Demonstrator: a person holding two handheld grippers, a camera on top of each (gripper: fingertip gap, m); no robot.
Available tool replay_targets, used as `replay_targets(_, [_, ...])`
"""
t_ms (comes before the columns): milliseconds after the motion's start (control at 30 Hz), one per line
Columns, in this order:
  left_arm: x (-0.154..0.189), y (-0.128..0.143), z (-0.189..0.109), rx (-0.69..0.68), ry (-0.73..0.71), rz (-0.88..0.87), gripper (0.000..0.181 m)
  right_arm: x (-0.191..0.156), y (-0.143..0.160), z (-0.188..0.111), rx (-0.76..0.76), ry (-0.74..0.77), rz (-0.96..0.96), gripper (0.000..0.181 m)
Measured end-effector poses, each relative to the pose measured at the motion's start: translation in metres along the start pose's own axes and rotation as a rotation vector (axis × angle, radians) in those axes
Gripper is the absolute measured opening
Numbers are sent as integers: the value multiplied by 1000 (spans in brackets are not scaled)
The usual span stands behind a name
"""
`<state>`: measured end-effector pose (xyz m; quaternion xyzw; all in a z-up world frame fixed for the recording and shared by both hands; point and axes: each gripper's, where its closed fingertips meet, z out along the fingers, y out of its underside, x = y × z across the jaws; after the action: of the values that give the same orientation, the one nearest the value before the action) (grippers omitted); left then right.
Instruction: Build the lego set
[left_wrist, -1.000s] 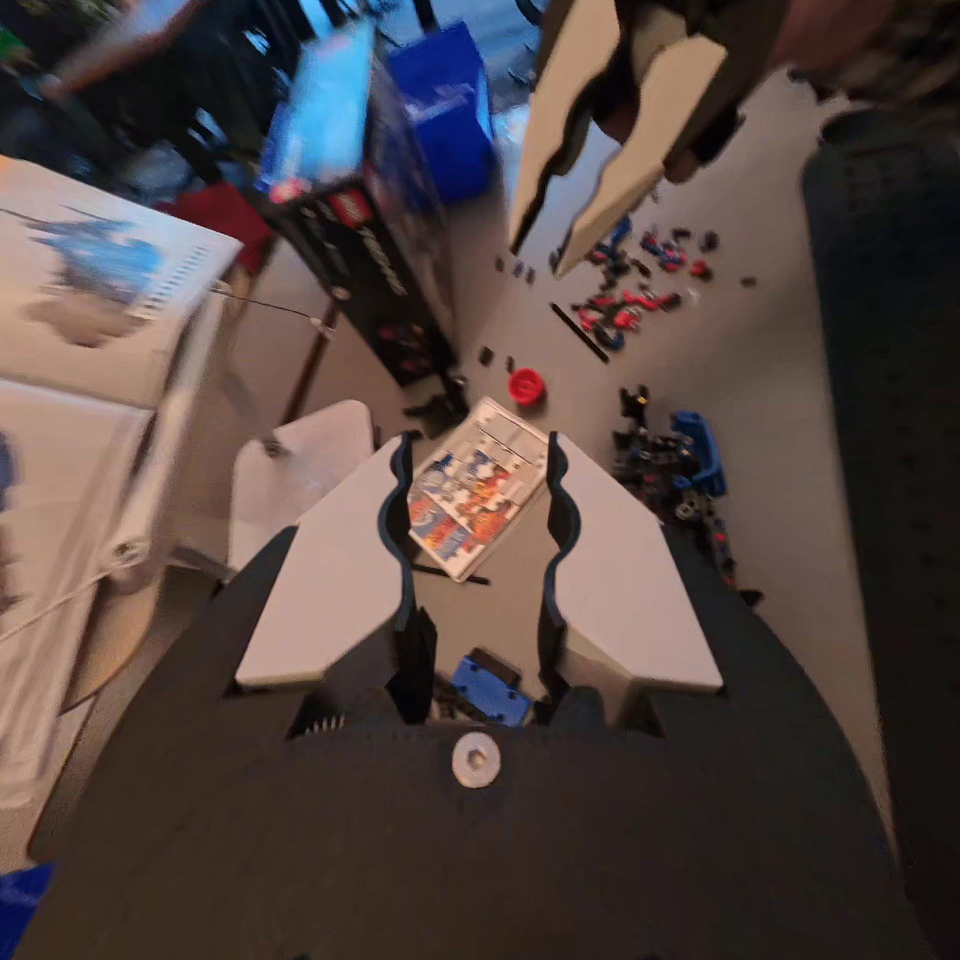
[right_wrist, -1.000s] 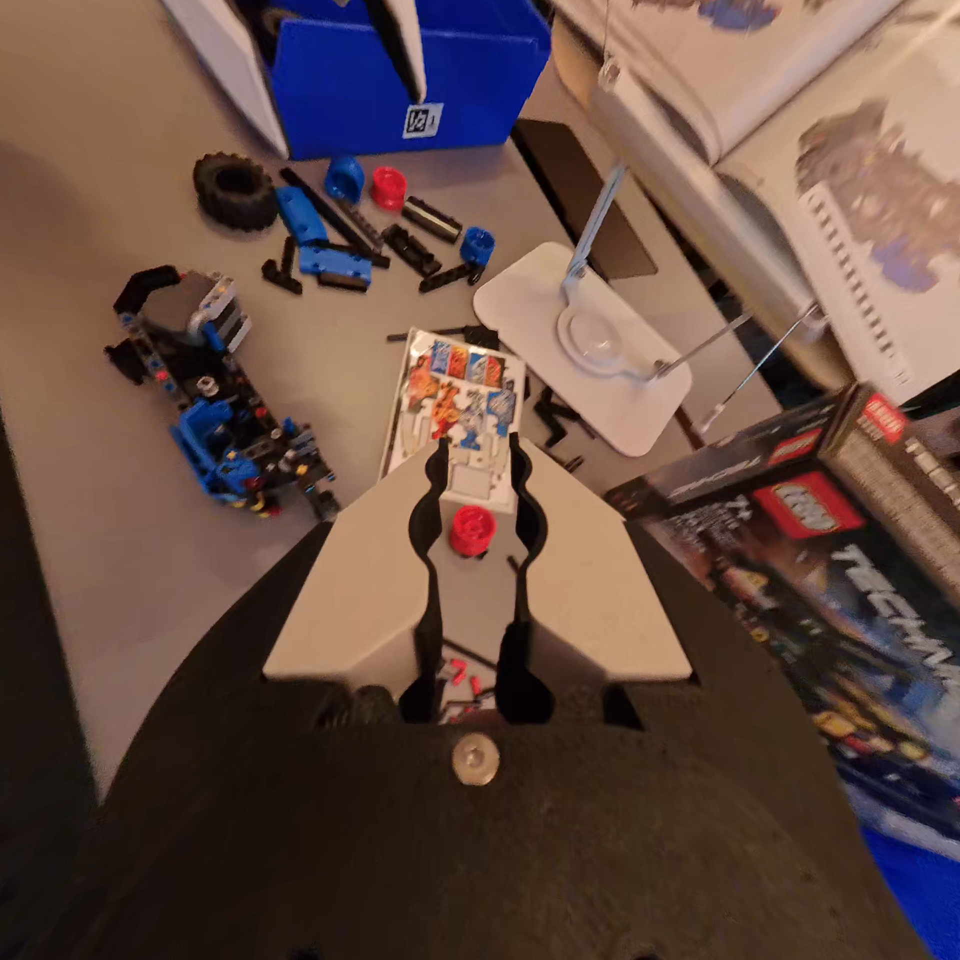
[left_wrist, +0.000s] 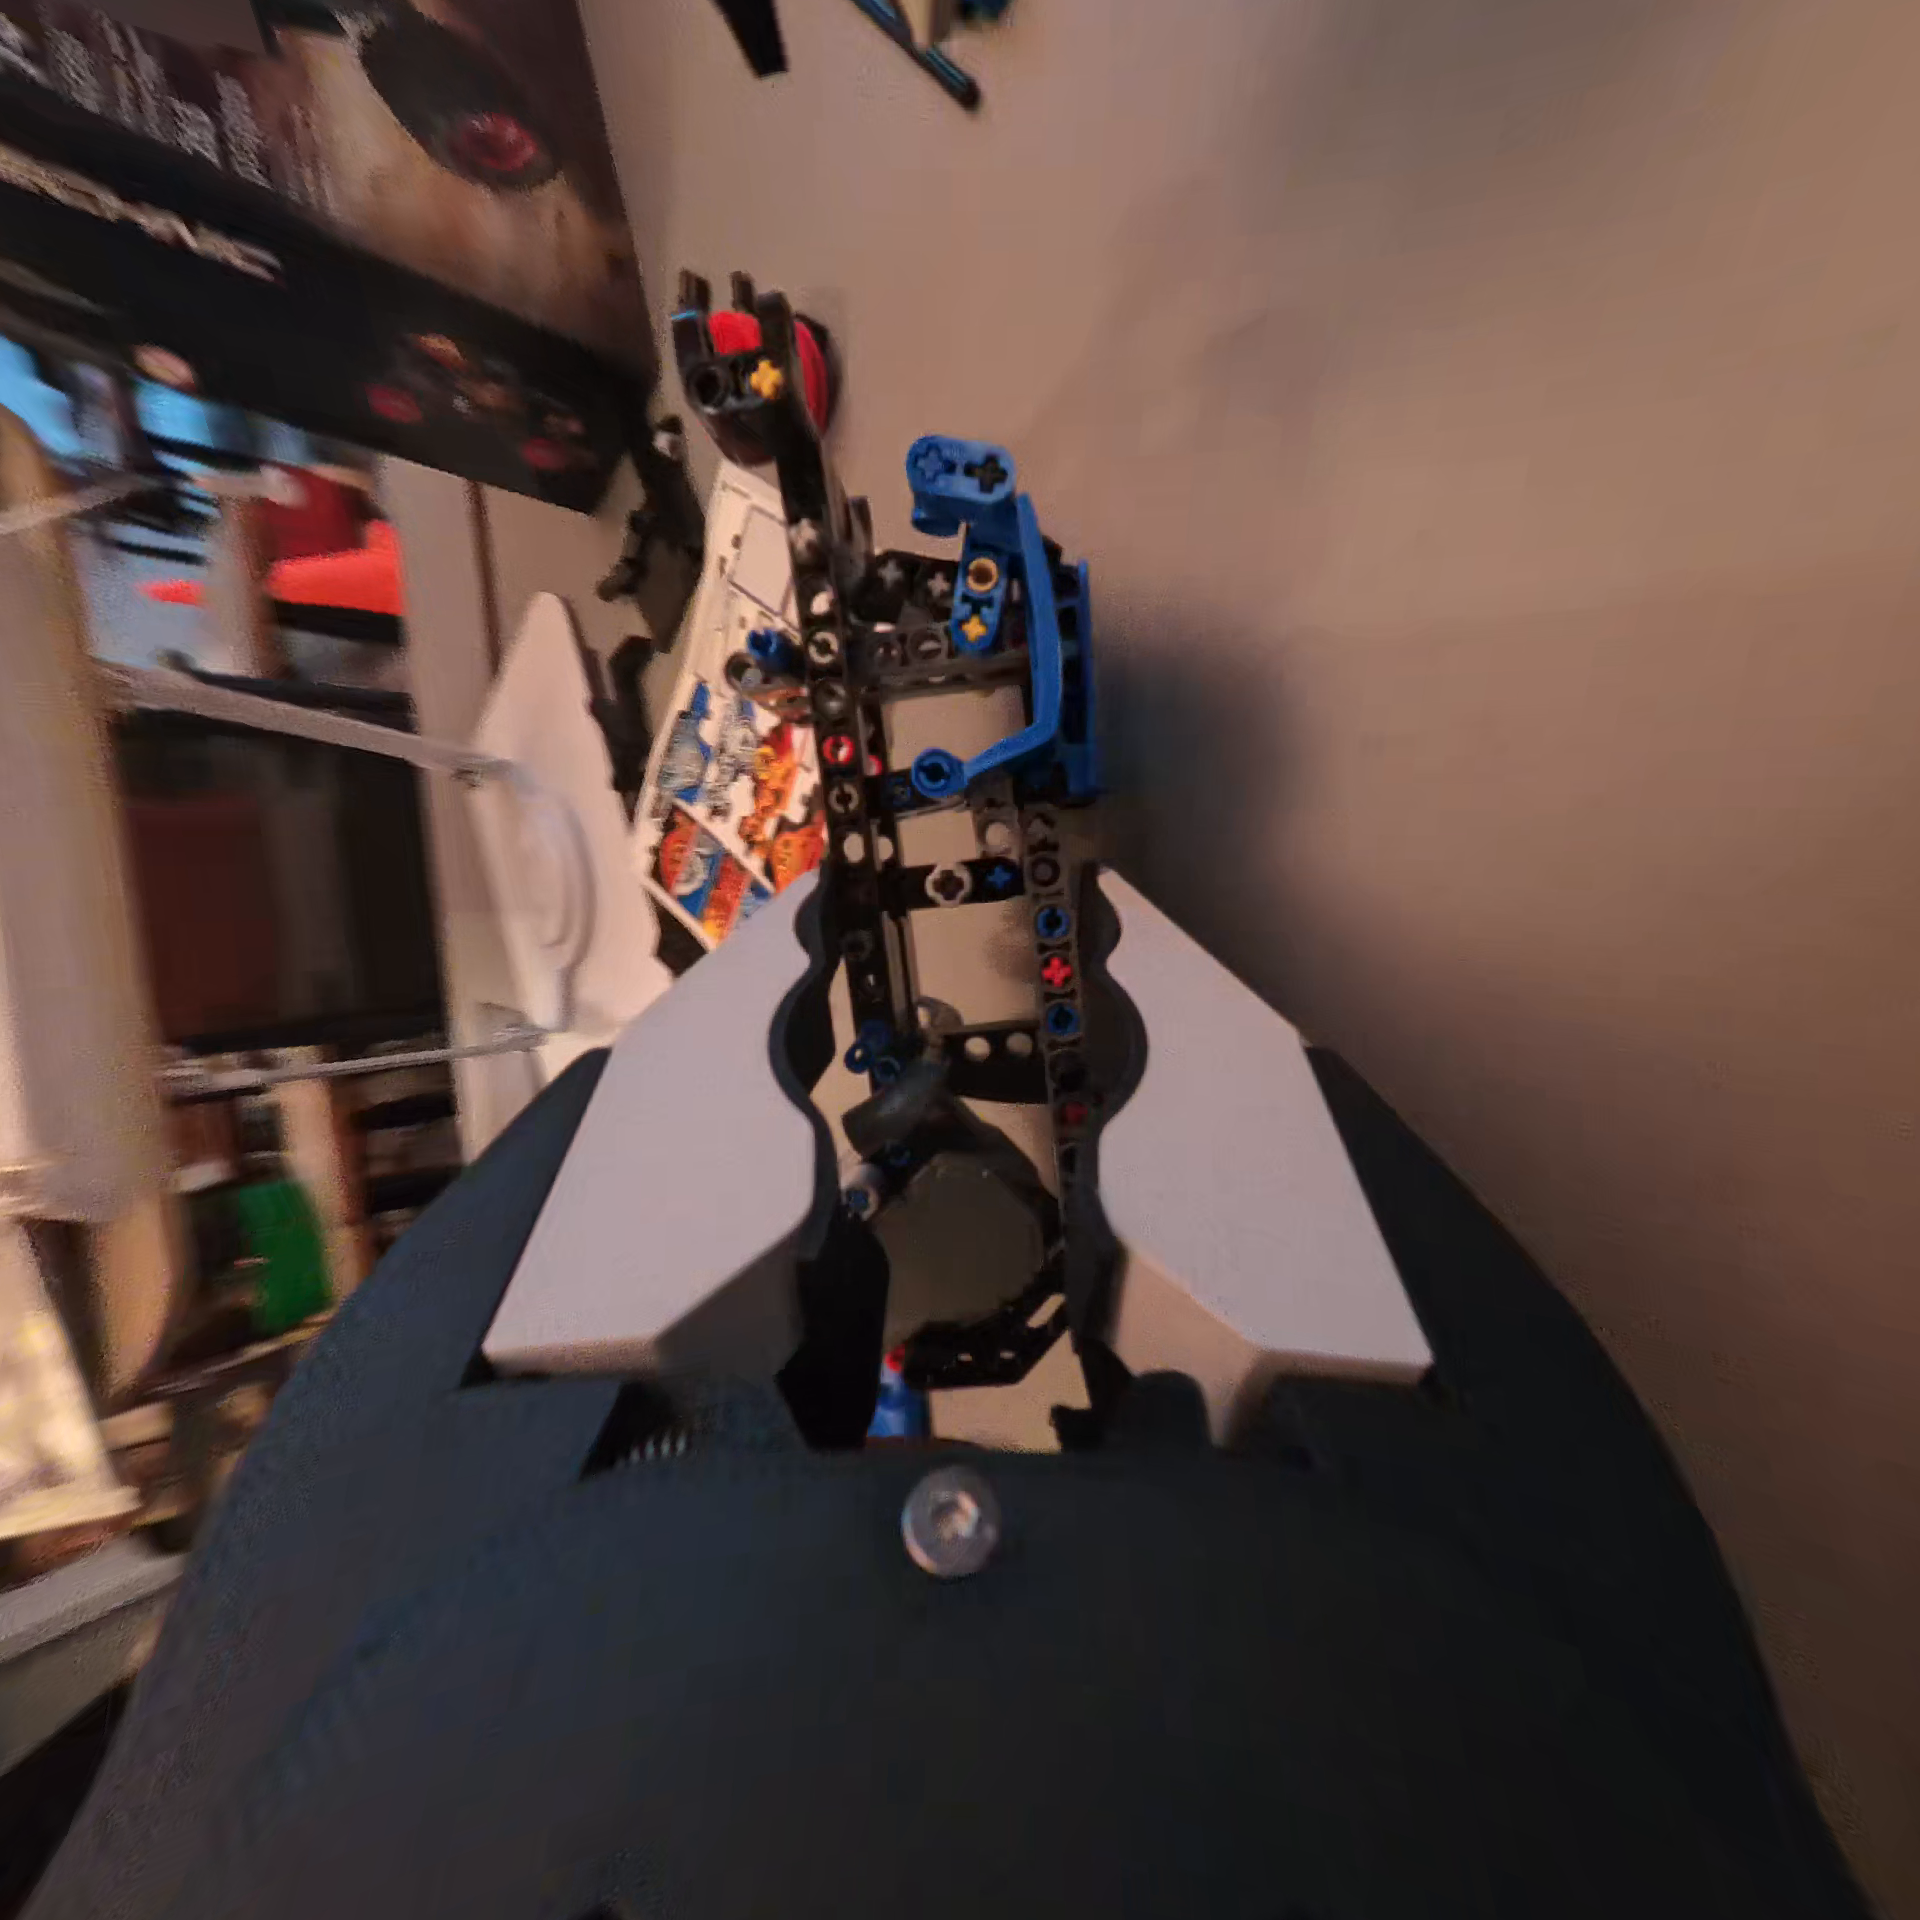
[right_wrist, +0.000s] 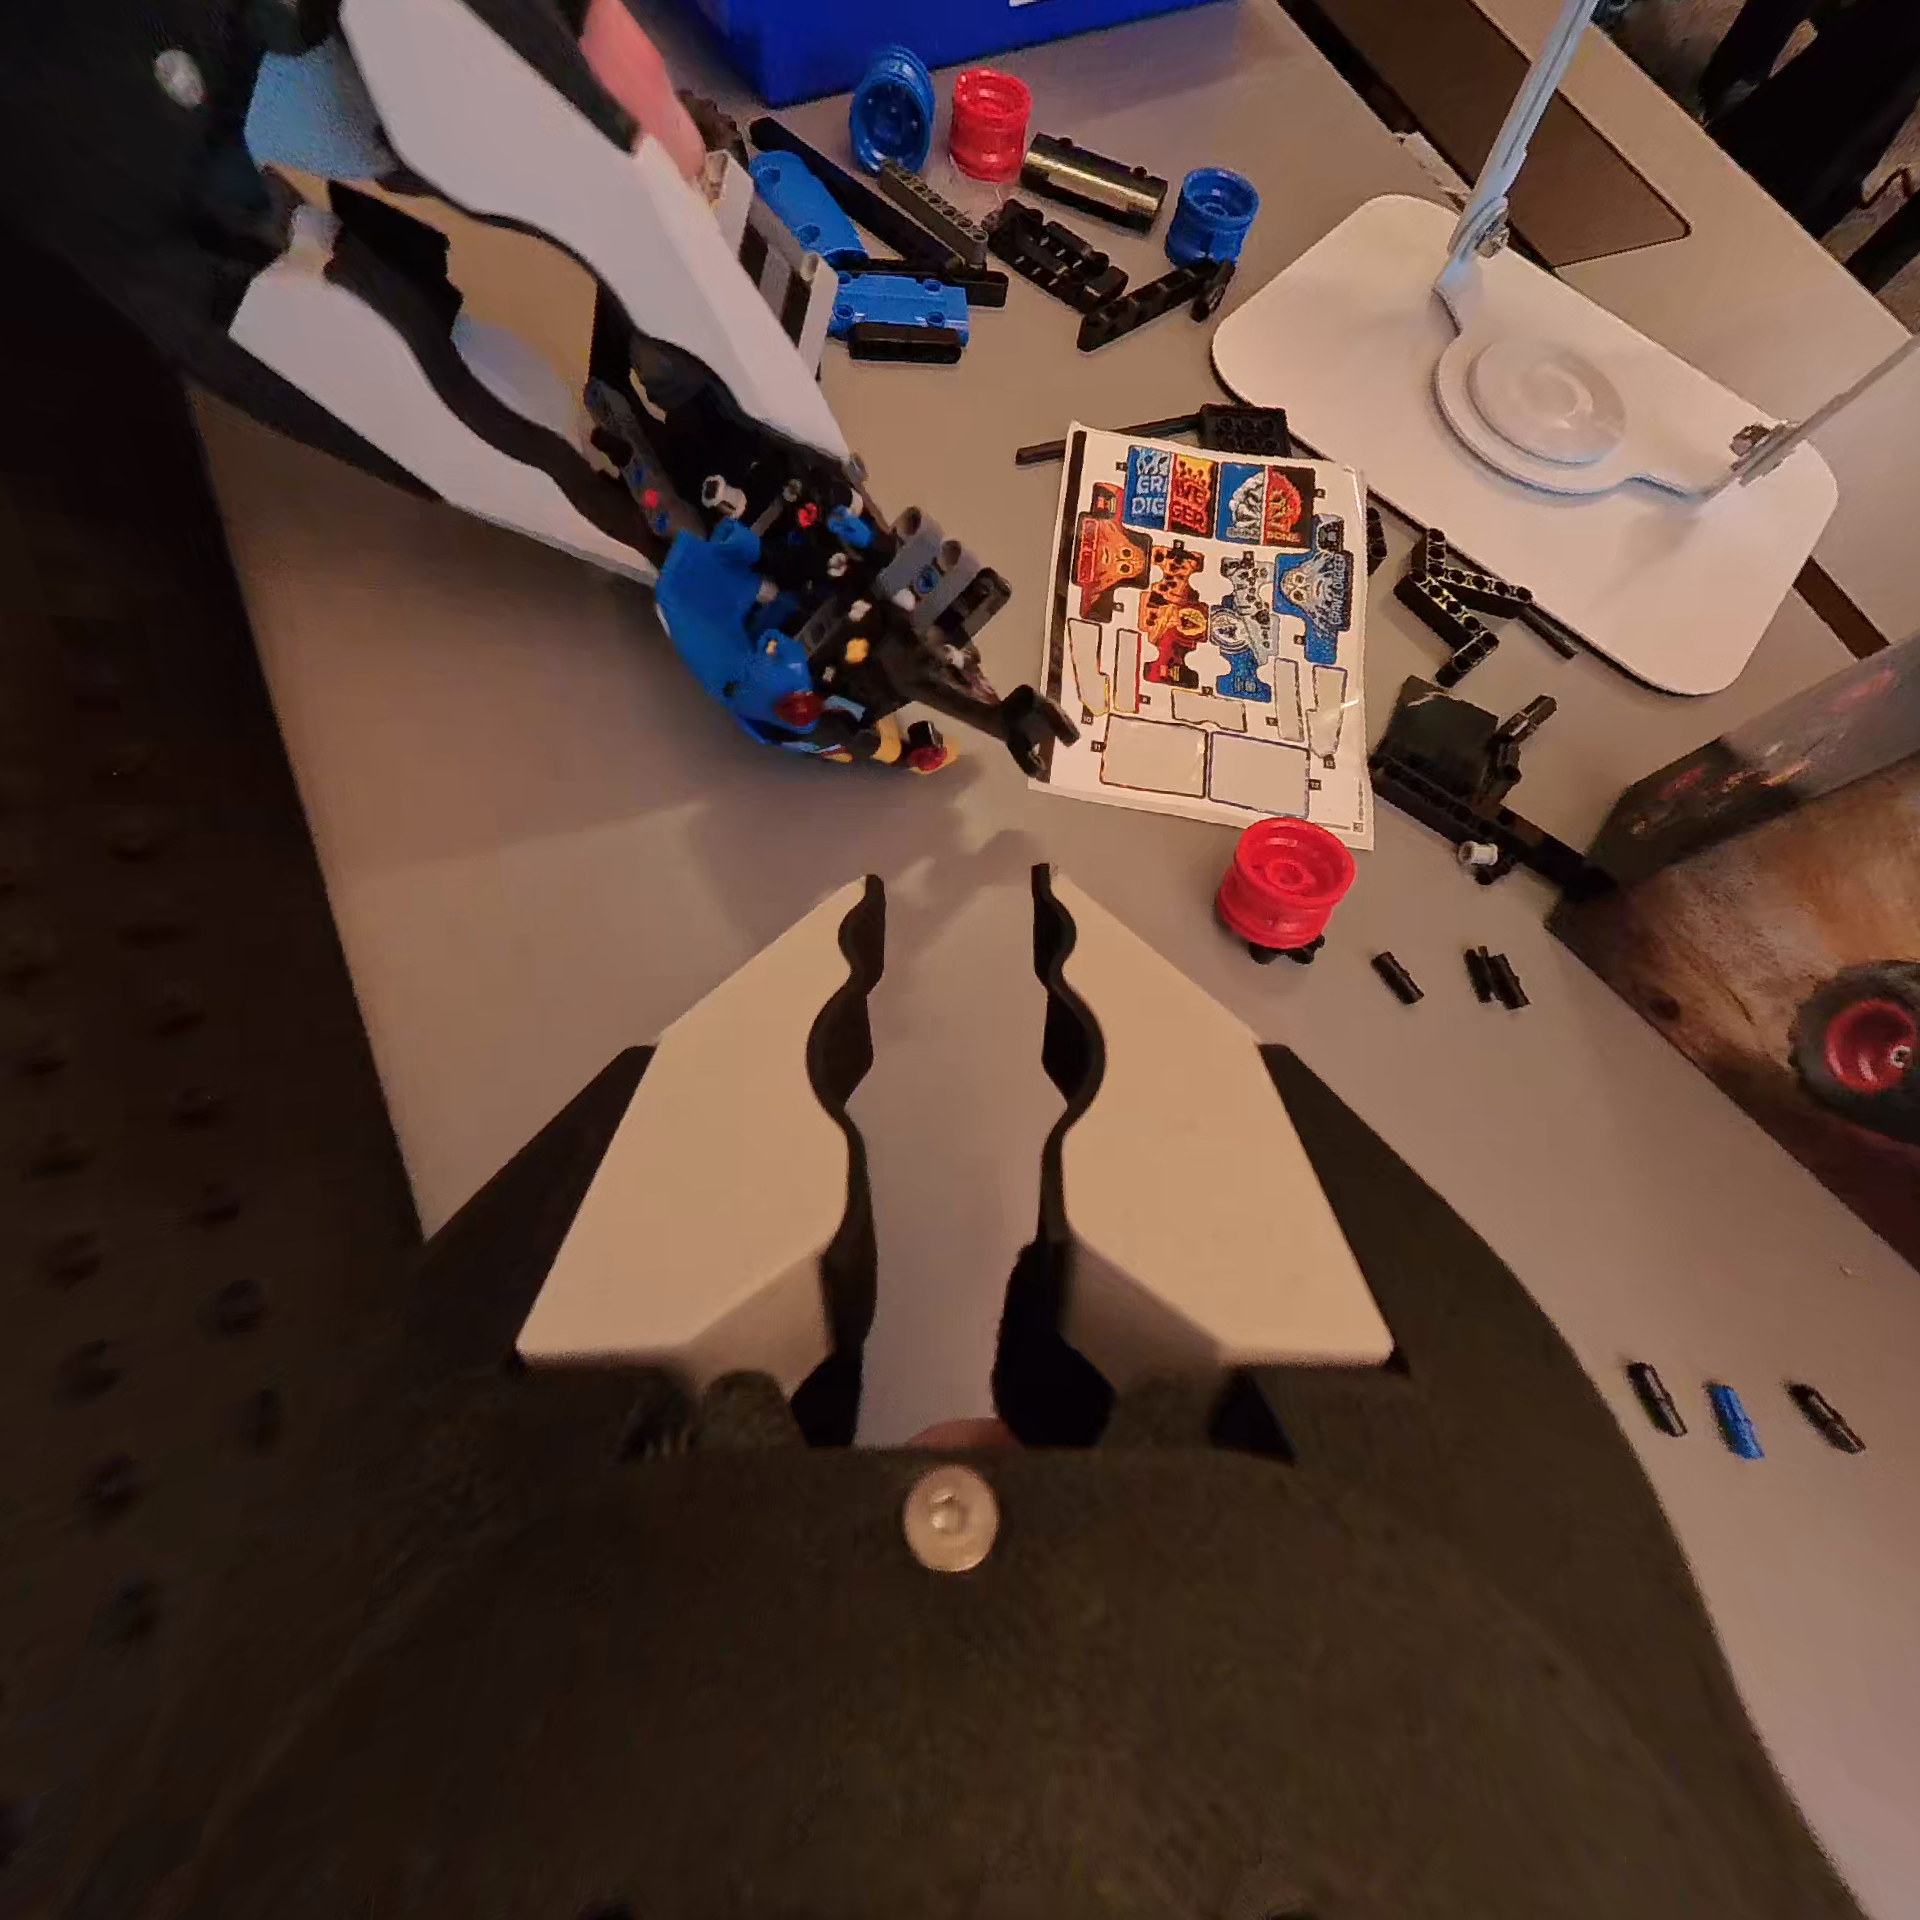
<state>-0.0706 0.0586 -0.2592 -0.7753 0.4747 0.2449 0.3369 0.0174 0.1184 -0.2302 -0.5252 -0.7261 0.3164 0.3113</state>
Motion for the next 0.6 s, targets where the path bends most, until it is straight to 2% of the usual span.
replay_targets(100, [6,-5,-3,3,-91,84,45,-1,2,0,-2,6,-1,27])
replay_targets(233, [21,-12,-11,17,-92,120,51,-1,4,-1,-4,12,0,27])
replay_targets(367, [27,-18,-22,47,-59,63,48,-2,6,-2,-1,12,5,27])
replay_targets(600, [34,-18,-30,67,-9,8,57,-4,8,-8,11,13,7,27])
